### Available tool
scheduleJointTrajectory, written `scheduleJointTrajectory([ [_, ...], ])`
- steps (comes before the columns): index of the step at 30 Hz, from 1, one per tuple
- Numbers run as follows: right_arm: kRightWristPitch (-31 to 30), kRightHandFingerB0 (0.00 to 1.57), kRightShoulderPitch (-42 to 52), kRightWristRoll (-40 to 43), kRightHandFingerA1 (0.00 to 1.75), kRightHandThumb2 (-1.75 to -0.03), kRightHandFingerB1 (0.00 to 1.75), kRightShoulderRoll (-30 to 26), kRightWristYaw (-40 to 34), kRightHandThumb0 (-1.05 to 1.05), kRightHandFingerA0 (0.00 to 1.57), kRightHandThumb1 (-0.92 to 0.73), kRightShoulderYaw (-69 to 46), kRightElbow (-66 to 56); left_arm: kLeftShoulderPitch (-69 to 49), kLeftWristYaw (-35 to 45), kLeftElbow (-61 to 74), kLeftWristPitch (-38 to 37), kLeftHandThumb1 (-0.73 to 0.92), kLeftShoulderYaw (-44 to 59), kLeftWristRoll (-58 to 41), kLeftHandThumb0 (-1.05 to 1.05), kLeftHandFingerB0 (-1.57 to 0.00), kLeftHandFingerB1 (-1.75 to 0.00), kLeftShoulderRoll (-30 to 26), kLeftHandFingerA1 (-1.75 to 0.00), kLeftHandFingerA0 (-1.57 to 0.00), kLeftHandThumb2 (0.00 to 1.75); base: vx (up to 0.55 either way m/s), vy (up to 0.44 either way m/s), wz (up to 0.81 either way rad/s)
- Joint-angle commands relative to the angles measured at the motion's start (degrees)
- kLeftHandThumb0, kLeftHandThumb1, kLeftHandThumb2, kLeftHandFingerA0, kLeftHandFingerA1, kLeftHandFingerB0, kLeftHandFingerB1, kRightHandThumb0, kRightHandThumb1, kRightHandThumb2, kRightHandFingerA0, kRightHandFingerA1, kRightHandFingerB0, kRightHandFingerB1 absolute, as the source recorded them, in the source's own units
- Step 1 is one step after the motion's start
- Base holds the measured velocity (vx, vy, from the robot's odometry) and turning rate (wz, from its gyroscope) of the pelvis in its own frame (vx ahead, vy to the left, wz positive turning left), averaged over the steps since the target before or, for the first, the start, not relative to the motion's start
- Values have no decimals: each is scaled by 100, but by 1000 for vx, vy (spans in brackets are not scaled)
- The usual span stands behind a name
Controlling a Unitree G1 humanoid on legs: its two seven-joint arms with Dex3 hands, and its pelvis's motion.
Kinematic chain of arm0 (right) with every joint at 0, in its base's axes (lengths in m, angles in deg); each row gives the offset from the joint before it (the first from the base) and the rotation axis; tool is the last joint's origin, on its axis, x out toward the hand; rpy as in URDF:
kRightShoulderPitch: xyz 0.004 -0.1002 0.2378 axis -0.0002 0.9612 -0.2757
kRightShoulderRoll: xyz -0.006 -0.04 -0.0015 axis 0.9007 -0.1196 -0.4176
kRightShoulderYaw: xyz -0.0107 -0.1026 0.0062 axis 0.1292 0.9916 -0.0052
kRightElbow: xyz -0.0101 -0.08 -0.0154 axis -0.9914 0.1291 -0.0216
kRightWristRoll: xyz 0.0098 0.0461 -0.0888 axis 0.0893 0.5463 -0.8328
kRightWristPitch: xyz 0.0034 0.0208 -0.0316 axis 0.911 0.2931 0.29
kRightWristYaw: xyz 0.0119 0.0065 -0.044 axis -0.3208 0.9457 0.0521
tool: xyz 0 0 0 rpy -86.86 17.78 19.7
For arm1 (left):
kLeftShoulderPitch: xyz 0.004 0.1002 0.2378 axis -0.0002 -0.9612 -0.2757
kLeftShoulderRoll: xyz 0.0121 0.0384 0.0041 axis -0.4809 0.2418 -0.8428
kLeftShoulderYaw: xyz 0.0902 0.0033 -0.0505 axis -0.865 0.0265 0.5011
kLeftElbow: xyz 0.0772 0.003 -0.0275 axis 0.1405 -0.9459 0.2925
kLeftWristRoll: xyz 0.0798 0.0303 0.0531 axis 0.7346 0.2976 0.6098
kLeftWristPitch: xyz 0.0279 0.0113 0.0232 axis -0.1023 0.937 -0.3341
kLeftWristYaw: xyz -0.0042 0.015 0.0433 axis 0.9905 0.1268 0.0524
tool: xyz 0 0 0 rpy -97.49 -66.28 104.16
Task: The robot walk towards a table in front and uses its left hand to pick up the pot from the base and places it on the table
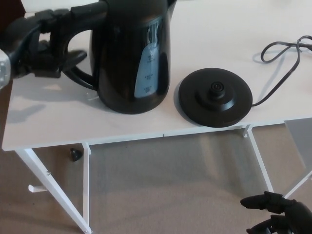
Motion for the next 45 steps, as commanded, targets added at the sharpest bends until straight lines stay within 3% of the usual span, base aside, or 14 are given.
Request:
scheduleJointTrajectory([
  [1,91,62,149,25,63,-76,57,-109,-33,-50,91,-41,-107,85,-221,772,476,82,43,-86,128,-71,0,0,-321,0,0,73,0,0,0],
  [7,-51,60,148,-16,63,-77,56,-112,-16,-49,88,-42,-95,37,-462,1150,1467,328,44,435,-304,-82,0,0,-662,0,0,80,0,0,0],
  [8,3,61,193,13,63,-77,57,-117,4,-48,88,-41,-107,55,-589,1128,1736,264,53,562,-369,-80,0,0,-680,0,0,57,0,0,0],
  [9,17,63,252,27,63,-77,57,-132,26,-48,88,-41,-112,42,-708,1080,2021,269,45,736,-468,-84,0,0,-708,0,0,82,0,0,0],
  [10,5,63,301,29,63,-77,57,-148,45,-48,88,-41,-113,16,-801,1036,2256,325,45,898,-548,-84,0,0,-726,0,0,82,0,0,0],
  [11,24,59,308,1,63,-77,56,-166,42,-48,88,-42,-104,26,-867,988,2431,321,52,1039,-552,-85,0,0,-737,0,0,56,0,0,0],
  [17,-66,57,440,-4,64,-77,56,-205,123,-45,88,-41,-91,37,-1518,989,3269,-85,52,2208,-778,-93,0,0,-1102,0,0,60,0,0,0],
  [27,80,57,442,38,64,-77,56,-169,132,-45,88,-40,-116,228,-2730,1571,2644,-263,50,4030,-1444,-83,0,0,-1485,0,0,55,0,0,0],
  [29,121,52,455,155,65,-79,56,-154,115,-43,83,-38,-230,340,-3860,1551,2369,-278,42,4834,-1643,-69,0,-2,-1157,0,0,76,0,0,0],
  [33,141,60,453,101,46,-56,46,-153,22,-50,77,-44,-271,423,-4782,922,2453,-425,37,5200,-1548,-27,0,-13,-360,-16,0,66,0,0,0],
  [41,191,44,309,239,51,-73,48,16,-319,-61,60,-39,-578,951,-6630,679,1678,-1360,34,4924,-1034,-52,0,-13,1303,-17,0,72,0,0,0],
  [43,205,40,296,401,51,-73,47,85,-268,-61,57,-38,-732,1070,-6809,548,1484,-1496,35,4687,-856,-54,0,-10,1516,-17,0,72,0,0,0],
  [44,178,42,269,466,41,-55,37,100,-250,-58,61,-45,-814,1143,-6849,502,1488,-1533,37,4535,-756,-57,0,-5,1555,-14,0,71,0,0,0],
  [45,173,32,230,509,49,-74,44,99,-249,-66,50,-39,-902,1224,-6857,391,1473,-1628,39,4290,-528,-61,0,-7,1544,-13,0,73,0,0,0],
])
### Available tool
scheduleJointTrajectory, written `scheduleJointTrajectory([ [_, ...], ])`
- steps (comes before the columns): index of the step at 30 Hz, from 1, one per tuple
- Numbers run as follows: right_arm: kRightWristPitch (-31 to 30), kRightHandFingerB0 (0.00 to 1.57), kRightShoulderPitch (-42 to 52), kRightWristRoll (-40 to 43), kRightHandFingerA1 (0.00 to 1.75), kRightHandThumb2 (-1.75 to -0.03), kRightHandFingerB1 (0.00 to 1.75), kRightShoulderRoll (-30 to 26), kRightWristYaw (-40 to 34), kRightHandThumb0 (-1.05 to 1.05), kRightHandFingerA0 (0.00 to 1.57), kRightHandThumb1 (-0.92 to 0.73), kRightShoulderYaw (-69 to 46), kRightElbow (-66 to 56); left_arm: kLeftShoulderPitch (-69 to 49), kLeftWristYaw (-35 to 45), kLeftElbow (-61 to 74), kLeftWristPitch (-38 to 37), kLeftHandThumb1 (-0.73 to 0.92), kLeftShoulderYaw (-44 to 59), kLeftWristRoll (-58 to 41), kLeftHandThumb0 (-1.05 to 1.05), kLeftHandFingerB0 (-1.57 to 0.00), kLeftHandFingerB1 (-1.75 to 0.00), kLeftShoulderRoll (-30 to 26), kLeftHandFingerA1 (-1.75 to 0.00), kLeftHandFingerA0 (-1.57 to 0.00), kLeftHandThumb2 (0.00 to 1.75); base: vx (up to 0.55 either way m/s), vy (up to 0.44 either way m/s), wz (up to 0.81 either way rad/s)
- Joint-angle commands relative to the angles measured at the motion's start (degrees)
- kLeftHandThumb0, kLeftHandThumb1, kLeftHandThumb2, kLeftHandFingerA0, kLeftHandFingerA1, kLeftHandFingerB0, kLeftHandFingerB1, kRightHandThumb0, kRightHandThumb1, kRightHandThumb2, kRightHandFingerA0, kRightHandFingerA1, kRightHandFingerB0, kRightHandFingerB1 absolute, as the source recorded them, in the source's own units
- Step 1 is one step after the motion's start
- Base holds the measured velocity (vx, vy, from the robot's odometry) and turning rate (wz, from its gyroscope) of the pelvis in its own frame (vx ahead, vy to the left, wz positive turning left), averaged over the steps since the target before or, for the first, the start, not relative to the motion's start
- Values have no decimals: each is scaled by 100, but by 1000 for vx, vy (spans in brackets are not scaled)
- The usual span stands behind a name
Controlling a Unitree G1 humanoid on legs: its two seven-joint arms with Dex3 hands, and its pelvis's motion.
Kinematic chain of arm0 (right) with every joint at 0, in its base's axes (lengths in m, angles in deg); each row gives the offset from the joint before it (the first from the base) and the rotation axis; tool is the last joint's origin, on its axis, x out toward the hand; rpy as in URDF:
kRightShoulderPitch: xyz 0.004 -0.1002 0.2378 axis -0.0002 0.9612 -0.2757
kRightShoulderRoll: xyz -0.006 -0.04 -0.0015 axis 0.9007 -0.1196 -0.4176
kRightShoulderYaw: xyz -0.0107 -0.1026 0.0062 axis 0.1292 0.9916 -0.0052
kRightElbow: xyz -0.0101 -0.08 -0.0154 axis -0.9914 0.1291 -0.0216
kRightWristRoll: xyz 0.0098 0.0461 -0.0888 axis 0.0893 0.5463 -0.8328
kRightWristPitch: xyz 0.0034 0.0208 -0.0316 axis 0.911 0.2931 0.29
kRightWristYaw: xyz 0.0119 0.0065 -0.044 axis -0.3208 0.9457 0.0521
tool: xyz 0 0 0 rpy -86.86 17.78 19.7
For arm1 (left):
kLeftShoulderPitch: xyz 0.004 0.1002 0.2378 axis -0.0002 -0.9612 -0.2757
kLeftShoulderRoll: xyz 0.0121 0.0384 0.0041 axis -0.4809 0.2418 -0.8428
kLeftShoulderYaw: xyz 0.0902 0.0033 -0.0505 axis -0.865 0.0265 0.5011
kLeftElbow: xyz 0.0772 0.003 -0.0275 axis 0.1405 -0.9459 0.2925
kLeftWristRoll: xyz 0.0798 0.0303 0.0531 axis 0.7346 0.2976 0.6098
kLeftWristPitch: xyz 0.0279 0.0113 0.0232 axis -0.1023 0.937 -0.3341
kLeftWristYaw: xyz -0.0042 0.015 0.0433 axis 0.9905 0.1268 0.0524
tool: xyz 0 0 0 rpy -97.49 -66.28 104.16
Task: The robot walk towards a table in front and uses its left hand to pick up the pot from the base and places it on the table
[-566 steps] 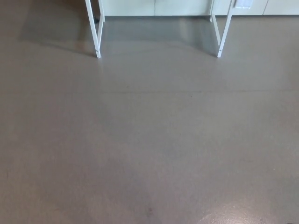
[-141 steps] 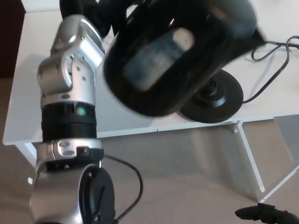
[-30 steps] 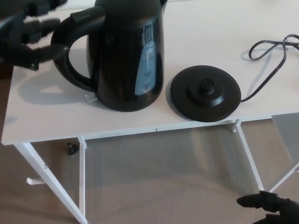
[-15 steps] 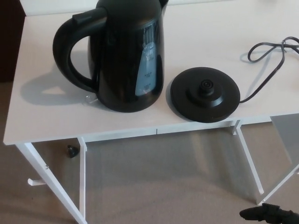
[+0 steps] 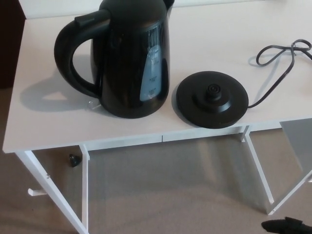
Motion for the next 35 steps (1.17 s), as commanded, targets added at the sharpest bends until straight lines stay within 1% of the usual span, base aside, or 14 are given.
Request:
scheduleJointTrajectory([
  [1,97,32,-157,443,49,-74,44,73,-179,-66,50,-39,-460,457,-471,-649,-336,-1038,39,-769,870,-61,0,-7,374,-13,0,73,-13,-5,6],
  [2,116,36,-213,479,39,-55,35,61,-144,-62,54,-47,-526,583,-452,-723,-382,-1051,38,-936,982,-59,0,-7,344,-12,0,73,0,0,0],
  [5,151,33,-370,455,39,-55,35,72,-155,-59,53,-47,-601,879,-295,-877,-761,-1073,37,-1184,1041,-60,0,-12,238,-19,0,76,-8,-2,2],
  [11,275,34,-585,404,39,-54,35,71,-227,-55,55,-45,-662,1345,53,-876,-1647,-1162,37,-1488,949,-58,0,-13,-4,-22,0,76,0,0,0],
  [13,305,35,-626,479,41,-53,36,110,-158,-55,56,-42,-695,1431,201,-834,-2097,-1336,35,-1557,936,-53,0,-13,-112,-20,0,72,0,0,0],
  [14,312,37,-674,427,41,-53,36,113,-231,-47,59,-39,-675,1487,278,-829,-2273,-1381,32,-1582,940,-47,0,-15,-148,-23,0,70,0,0,0],
  [15,324,37,-700,404,41,-53,36,113,-262,-47,59,-39,-668,1525,326,-824,-2392,-1431,32,-1600,936,-47,0,-15,-172,-23,0,70,0,0,0],
  [16,312,32,-739,408,48,-64,42,129,-280,-49,55,-33,-669,1580,355,-796,-2477,-1454,30,-1637,933,-40,0,-17,-198,-24,0,68,0,0,0],
  [23,413,33,-739,369,48,-63,42,117,-345,-48,55,-32,-622,1728,468,-864,-2964,-1887,27,-1865,1040,-32,0,-24,-316,-30,0,68,0,0,0],
  [26,373,34,-728,411,48,-62,42,115,-319,-45,55,-32,-636,1700,467,-919,-2981,-1882,26,-1948,1050,-29,0,-25,-320,-27,0,66,0,0,0],
  [27,357,34,-730,423,47,-60,42,112,-309,-42,56,-32,-641,1696,483,-880,-3050,-1944,44,-1945,1001,-23,0,-21,-304,-24,0,54,0,0,0],
  [29,370,34,-749,379,47,-60,41,92,-343,-41,56,-32,-615,1734,510,-889,-3145,-2055,44,-1970,989,-23,0,-22,-301,-25,0,53,0,0,0],
  [30,351,37,-762,414,41,-51,36,95,-285,-30,57,-34,-625,1763,523,-1044,-3156,-2107,38,-2044,1101,-25,-3,-17,-300,-24,-3,63,0,0,0],
  [35,367,38,-819,398,41,-50,36,94,-306,-30,58,-33,-610,1803,639,-1124,-3187,-2104,39,-2119,1071,-19,-3,-20,-243,-24,-3,65,0,0,0],
])
